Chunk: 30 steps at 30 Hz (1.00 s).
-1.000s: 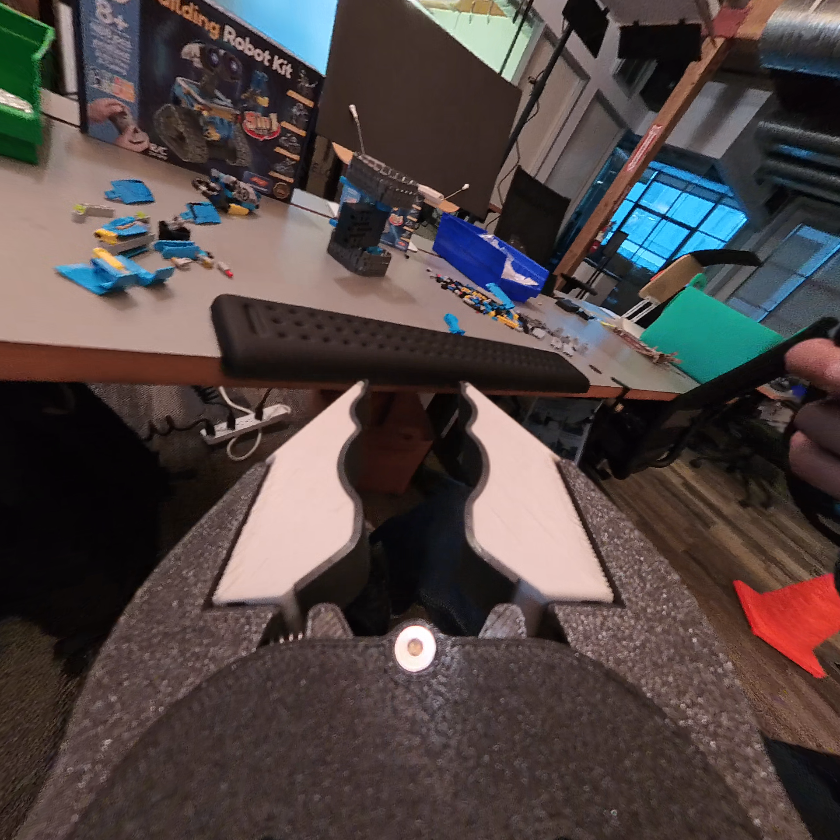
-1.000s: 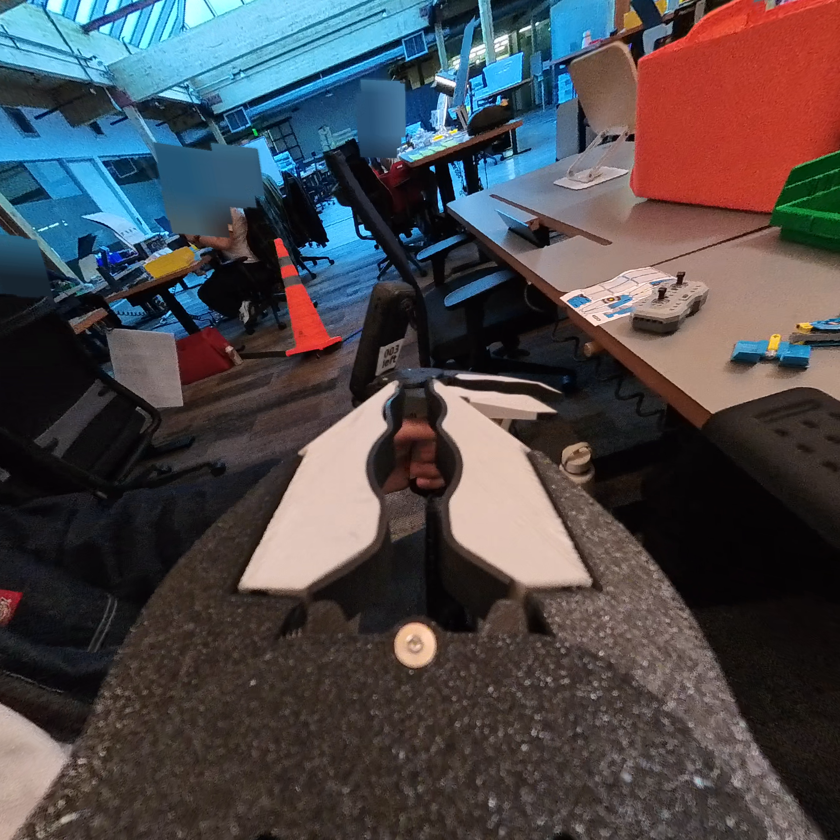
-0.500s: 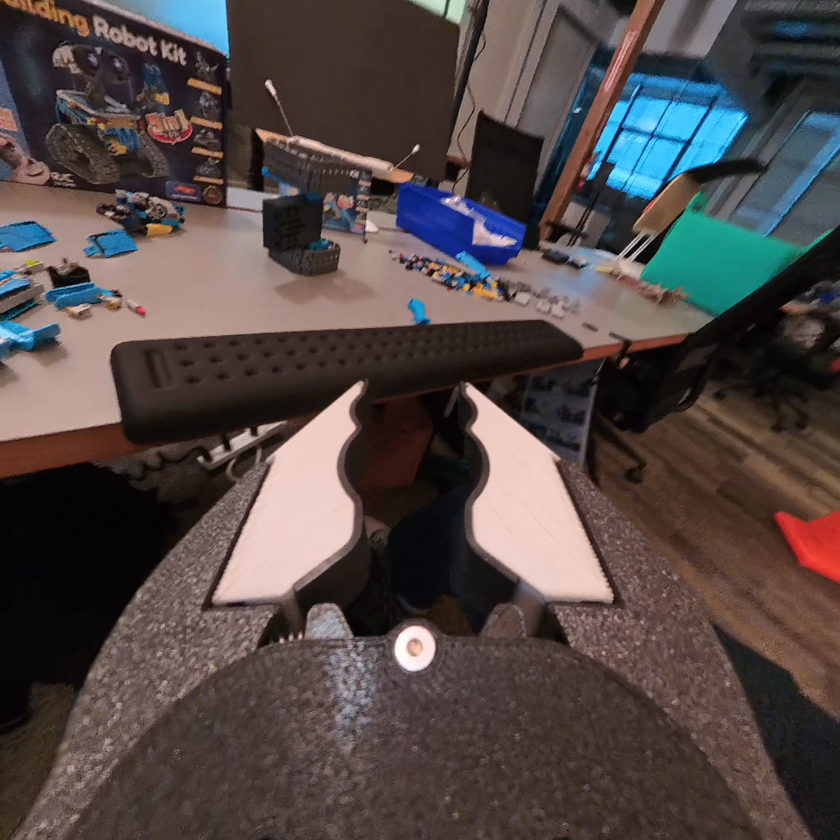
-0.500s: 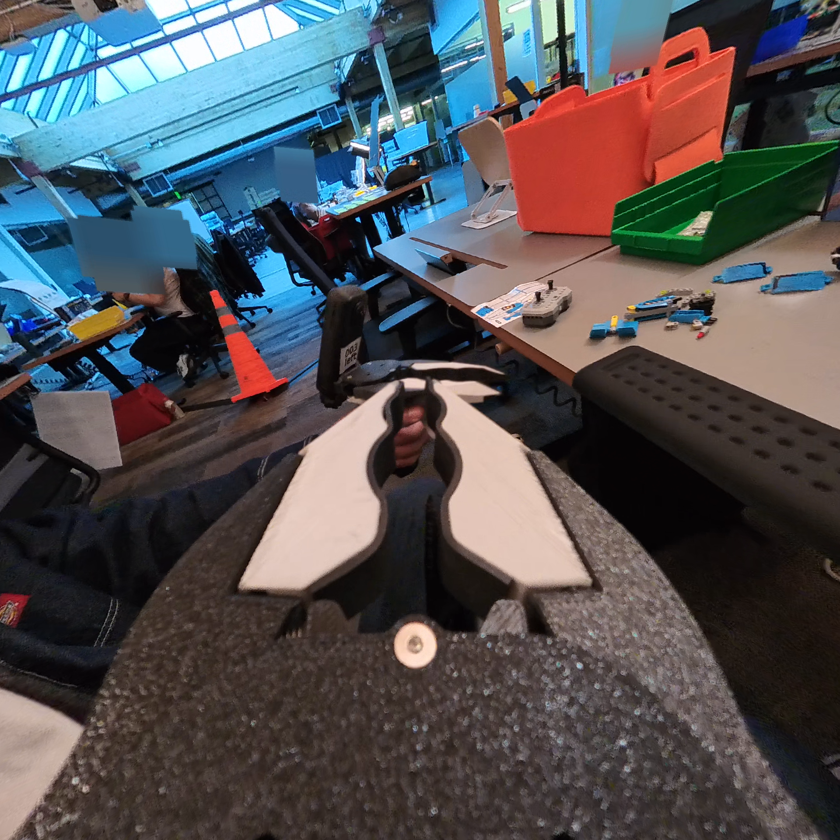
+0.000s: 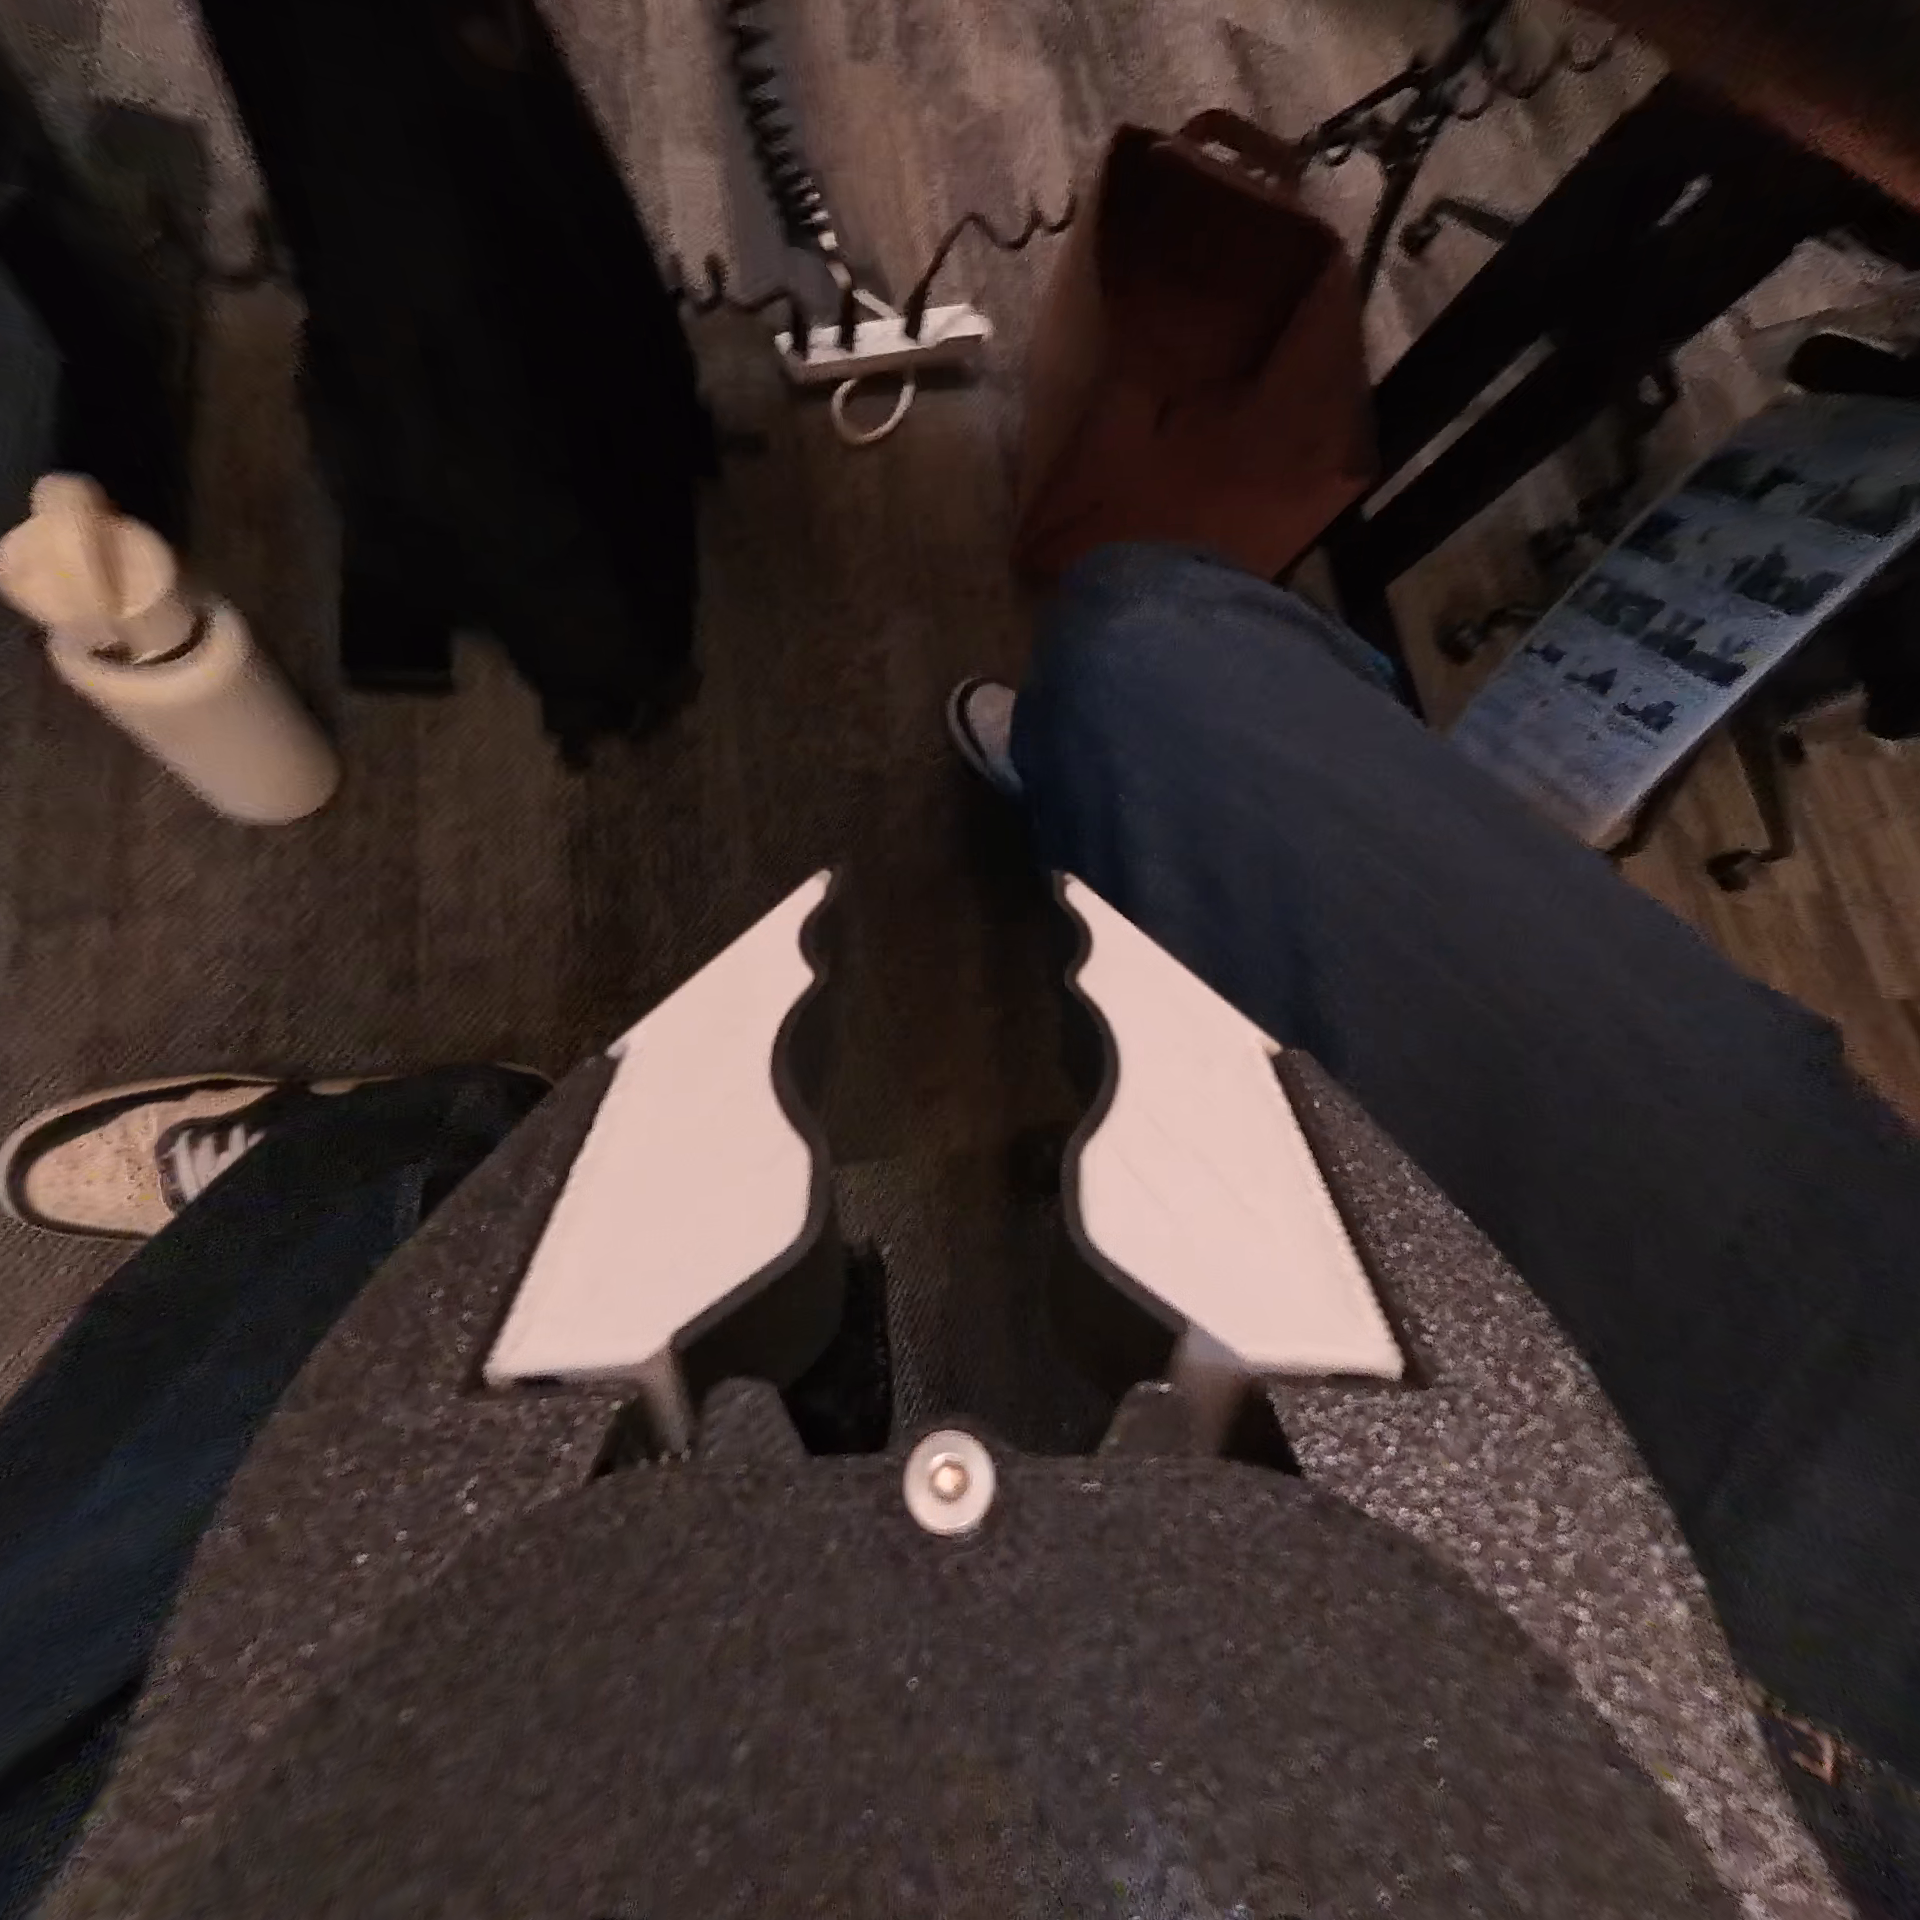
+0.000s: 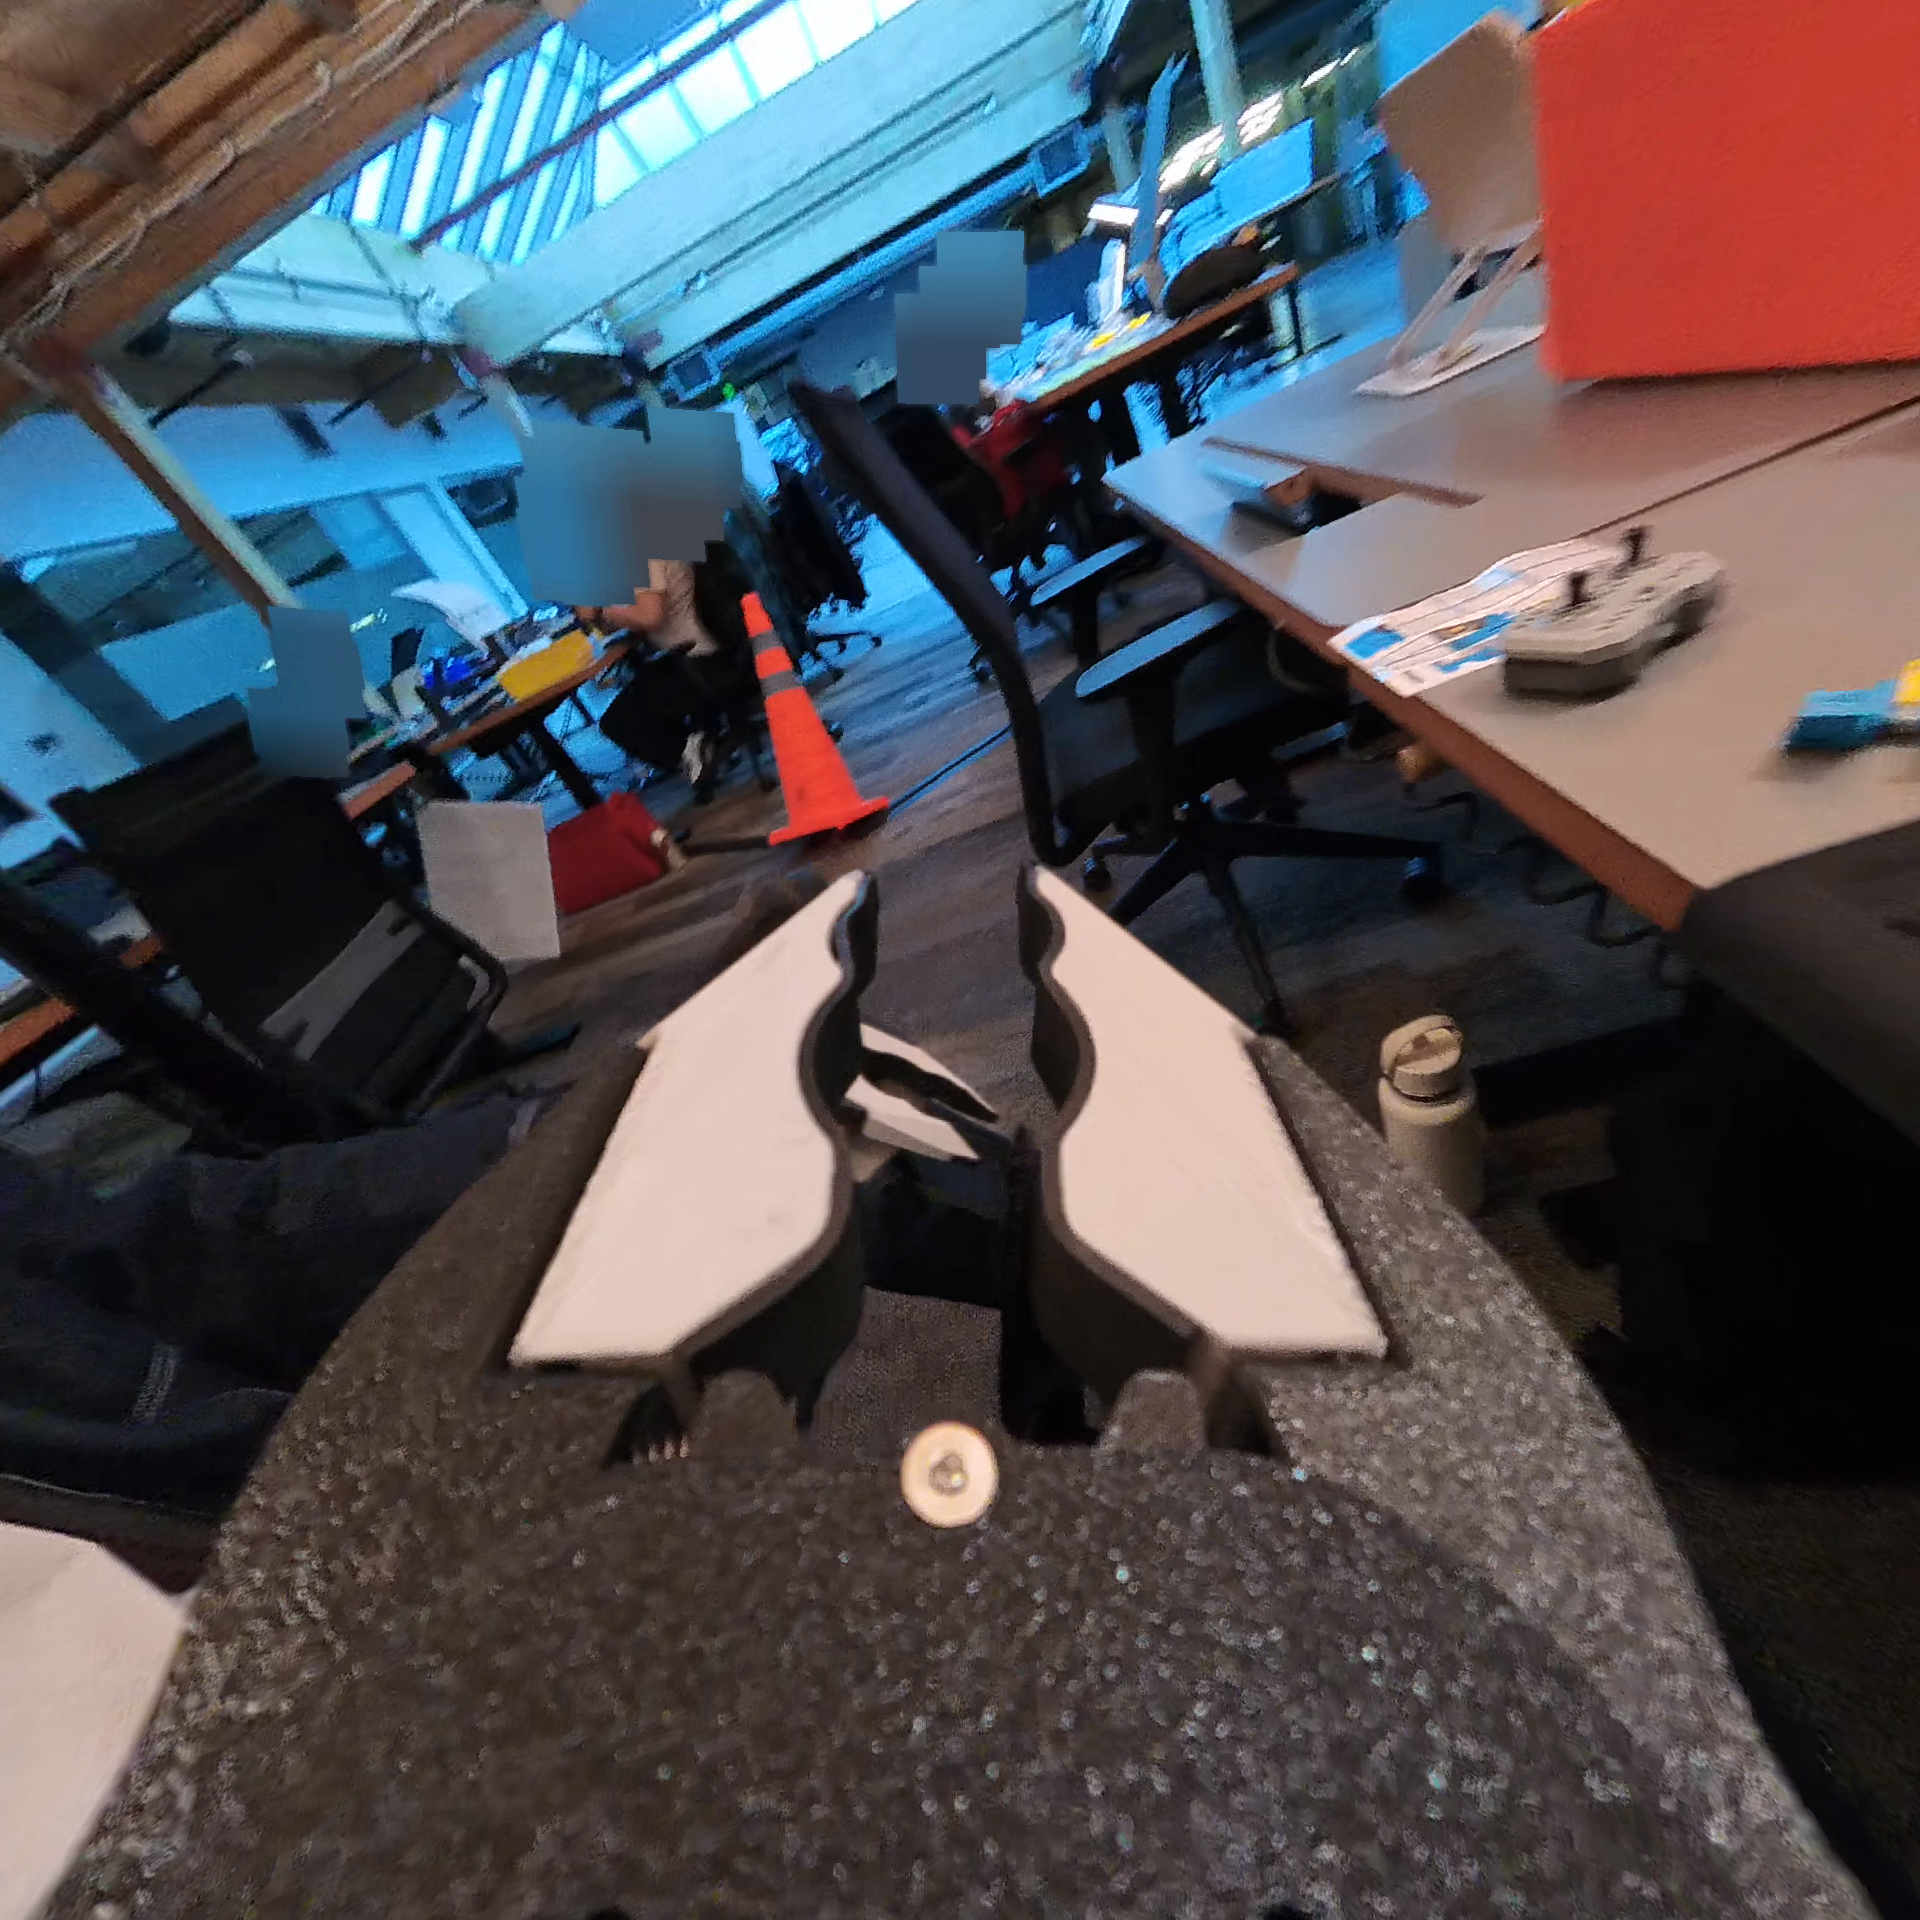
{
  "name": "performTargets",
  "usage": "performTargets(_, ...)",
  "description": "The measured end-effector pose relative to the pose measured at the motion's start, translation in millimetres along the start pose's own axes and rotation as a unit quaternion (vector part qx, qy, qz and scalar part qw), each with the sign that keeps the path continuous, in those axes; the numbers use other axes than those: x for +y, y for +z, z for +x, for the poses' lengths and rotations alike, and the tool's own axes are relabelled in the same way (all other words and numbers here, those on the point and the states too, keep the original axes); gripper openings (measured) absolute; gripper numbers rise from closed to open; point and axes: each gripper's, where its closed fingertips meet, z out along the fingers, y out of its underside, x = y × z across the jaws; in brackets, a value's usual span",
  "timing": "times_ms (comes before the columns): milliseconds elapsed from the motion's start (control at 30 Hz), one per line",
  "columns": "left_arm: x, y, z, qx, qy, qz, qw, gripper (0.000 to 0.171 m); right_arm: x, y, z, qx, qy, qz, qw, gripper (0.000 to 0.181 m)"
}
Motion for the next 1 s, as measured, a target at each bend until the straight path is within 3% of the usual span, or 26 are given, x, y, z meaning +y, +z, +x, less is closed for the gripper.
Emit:
performTargets(167, 24.0, -44.0, -54.3, -0.059, -0.053, 0.032, 0.996, 0.038, 25.1, 96.7, -18.1, -0.068, 0.003, -0.032, 0.997, 0.03)
performTargets(233, 36.1, -41.8, -74.1, -0.056, -0.091, 0.046, 0.993, 0.038, 42.6, 133.0, -29.8, -0.082, -0.002, -0.05, 0.995, 0.031)
performTargets(367, 79.9, -27.4, -121.6, -0.046, -0.143, 0.013, 0.989, 0.038, 83.4, 205.9, -46.7, -0.09, -0.009, -0.085, 0.992, 0.031)
performTargets(533, 99.9, -50.5, -197.8, -0.071, -0.191, 0.014, 0.979, 0.038, 106.8, 308.2, -68.6, -0.12, 0.029, -0.047, 0.991, 0.03)
performTargets(700, 75.7, -90.6, -262.1, -0.096, -0.266, 0.092, 0.955, 0.038, 141.3, 424.8, -83.7, -0.169, 0.061, -0.048, 0.983, 0.033)
performTargets(800, 72.2, -116.7, -291.0, -0.073, -0.352, 0.145, 0.922, 0.038, 175.4, 489.2, -85.7, -0.189, 0.045, -0.071, 0.978, 0.033)
performTargets(900, 84.0, -149.1, -325.1, -0.098, -0.396, 0.179, 0.895, 0.038, 211.0, 536.3, -82.2, -0.19, 0.016, -0.09, 0.977, 0.032)
performTargets(1000, 95.6, -170.6, -354.3, -0.125, -0.423, 0.201, 0.875, 0.038, 251.7, 562.9, -78.0, -0.2, -0.024, -0.142, 0.969, 0.031)
